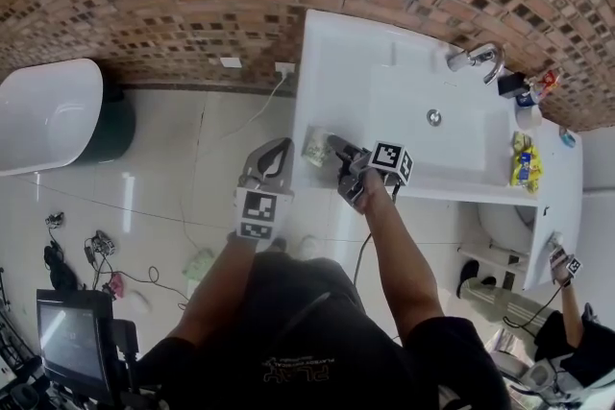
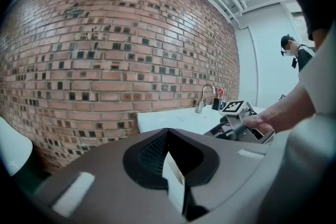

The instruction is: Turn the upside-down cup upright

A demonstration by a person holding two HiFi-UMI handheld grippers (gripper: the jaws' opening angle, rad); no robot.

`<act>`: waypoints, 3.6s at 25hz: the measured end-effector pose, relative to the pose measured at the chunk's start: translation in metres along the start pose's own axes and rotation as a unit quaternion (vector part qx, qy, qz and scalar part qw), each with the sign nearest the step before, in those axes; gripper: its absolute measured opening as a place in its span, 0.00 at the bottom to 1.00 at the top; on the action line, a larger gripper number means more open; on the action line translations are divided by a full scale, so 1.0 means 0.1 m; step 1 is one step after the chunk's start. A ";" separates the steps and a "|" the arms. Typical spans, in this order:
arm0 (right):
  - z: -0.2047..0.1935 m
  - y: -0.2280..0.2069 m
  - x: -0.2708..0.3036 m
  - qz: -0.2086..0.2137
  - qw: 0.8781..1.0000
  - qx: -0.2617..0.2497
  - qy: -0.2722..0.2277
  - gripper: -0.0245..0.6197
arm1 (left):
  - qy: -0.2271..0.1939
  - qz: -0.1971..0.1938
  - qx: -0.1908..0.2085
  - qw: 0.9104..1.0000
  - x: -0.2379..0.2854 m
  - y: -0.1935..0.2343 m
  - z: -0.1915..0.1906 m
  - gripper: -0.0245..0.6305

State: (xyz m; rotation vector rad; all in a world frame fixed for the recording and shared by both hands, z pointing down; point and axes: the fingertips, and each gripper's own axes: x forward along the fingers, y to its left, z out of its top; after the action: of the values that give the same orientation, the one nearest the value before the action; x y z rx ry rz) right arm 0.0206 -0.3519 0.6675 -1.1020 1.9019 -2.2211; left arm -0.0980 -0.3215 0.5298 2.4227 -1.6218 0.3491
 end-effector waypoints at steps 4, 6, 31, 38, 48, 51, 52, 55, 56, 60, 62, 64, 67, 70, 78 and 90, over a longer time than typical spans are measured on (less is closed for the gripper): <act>0.12 -0.02 0.01 -0.003 1.000 0.011 0.002 0.53 | -0.002 -0.001 0.000 1.000 0.00 0.03 0.02 0.03; 0.15 -0.03 0.05 -0.010 1.000 0.003 0.011 0.54 | -0.003 -0.001 -0.001 1.000 0.01 0.04 0.01 0.03; 0.21 0.28 0.02 0.003 0.995 -0.094 -0.007 0.49 | 0.001 -0.005 -0.010 1.000 0.01 0.08 -0.04 0.03; 0.13 0.63 -0.22 -0.036 0.931 -0.347 -0.107 0.49 | 0.001 -0.002 -0.011 1.000 -0.04 0.05 -0.04 0.03; -0.27 0.60 -0.21 -0.072 0.828 -0.533 -0.158 0.49 | 0.000 0.006 -0.005 1.000 -0.14 0.07 -0.04 0.03; -0.34 0.54 -0.23 -0.082 0.815 -0.549 -0.167 0.50 | -0.003 0.006 -0.010 1.000 -0.14 0.04 -0.01 0.03; -0.35 0.52 -0.24 -0.084 0.813 -0.550 -0.171 0.50 | -0.005 0.007 -0.011 1.000 -0.14 0.04 0.00 0.03; -0.40 0.44 -0.26 -0.090 0.815 -0.545 -0.174 0.50 | -0.008 0.010 -0.013 1.000 -0.15 0.06 0.02 0.03; -0.41 0.43 -0.27 -0.092 0.815 -0.545 -0.176 0.50 | -0.008 0.011 -0.013 1.000 -0.15 0.05 0.02 0.03; -0.41 0.46 -0.23 -0.094 0.814 -0.547 -0.174 0.52 | -0.009 0.008 -0.011 1.000 -0.17 0.02 0.03 0.03; -0.42 0.51 -0.23 -0.091 0.813 -0.548 -0.174 0.58 | -0.009 0.008 -0.011 1.000 -0.17 0.01 0.03 0.03; -0.43 0.55 -0.29 -0.090 0.811 -0.550 -0.181 0.62 | -0.009 0.008 -0.013 1.000 -0.17 0.00 0.03 0.03; -0.46 0.62 -0.44 -0.089 0.800 -0.560 -0.193 0.61 | -0.008 0.004 -0.015 1.000 -0.18 -0.04 0.03 0.03; -0.48 0.74 -0.70 -0.088 0.782 -0.580 -0.210 0.54 | -0.014 0.000 -0.016 1.000 -0.19 -0.15 0.07 0.03; -0.41 0.94 -1.46 -0.092 0.760 -0.576 -0.285 0.25 | -0.043 -0.007 0.013 0.999 -0.30 -0.62 0.32 0.03; -0.69 0.85 -1.78 -0.096 0.728 -0.615 -0.287 0.06 | -0.039 0.045 -0.017 0.998 -0.77 -0.81 0.08 0.03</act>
State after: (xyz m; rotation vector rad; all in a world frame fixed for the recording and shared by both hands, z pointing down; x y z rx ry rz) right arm 0.0831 -0.2359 0.5049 -1.7672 2.8434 -0.1447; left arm -0.0507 -0.2261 0.4952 2.3709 -1.7588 0.2406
